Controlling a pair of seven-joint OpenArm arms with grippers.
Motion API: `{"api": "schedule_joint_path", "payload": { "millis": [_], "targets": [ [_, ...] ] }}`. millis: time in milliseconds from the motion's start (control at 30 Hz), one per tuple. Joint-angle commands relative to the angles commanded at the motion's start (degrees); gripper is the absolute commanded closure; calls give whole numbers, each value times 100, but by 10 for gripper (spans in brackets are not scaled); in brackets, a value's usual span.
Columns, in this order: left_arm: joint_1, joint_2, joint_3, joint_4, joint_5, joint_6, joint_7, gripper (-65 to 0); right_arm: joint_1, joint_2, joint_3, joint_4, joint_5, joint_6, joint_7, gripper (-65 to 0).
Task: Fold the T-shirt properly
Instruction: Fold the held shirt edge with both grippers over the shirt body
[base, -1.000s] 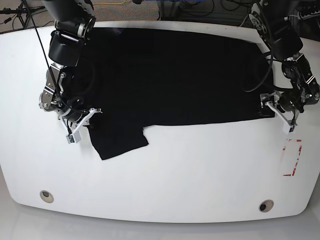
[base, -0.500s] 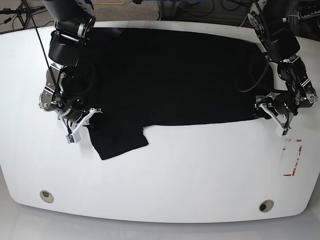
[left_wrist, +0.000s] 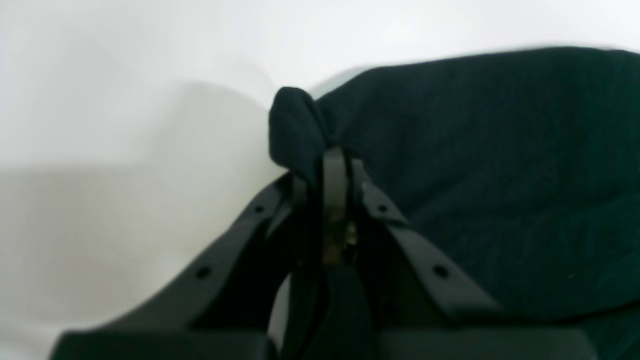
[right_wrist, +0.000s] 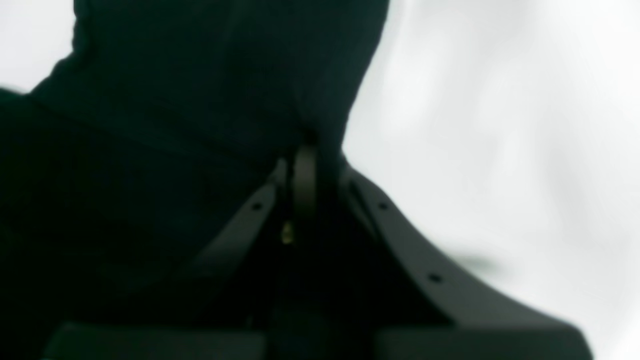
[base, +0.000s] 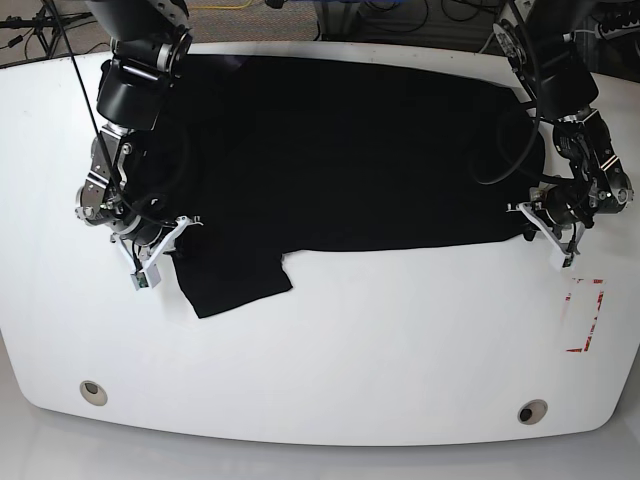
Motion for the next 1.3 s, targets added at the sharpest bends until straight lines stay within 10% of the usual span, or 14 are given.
{"api": "schedule_joint_path", "payload": {
  "millis": [1000,1300],
  "targets": [
    [765,-176,-9,1521,-923,-9,642,0,-1582,0,141,3780,44,0,-2251,0],
    [1055,-237,-9,1521,-888,-536,642,0,-2295,-9,202,4308,53,0,-2444,0]
  ]
}}
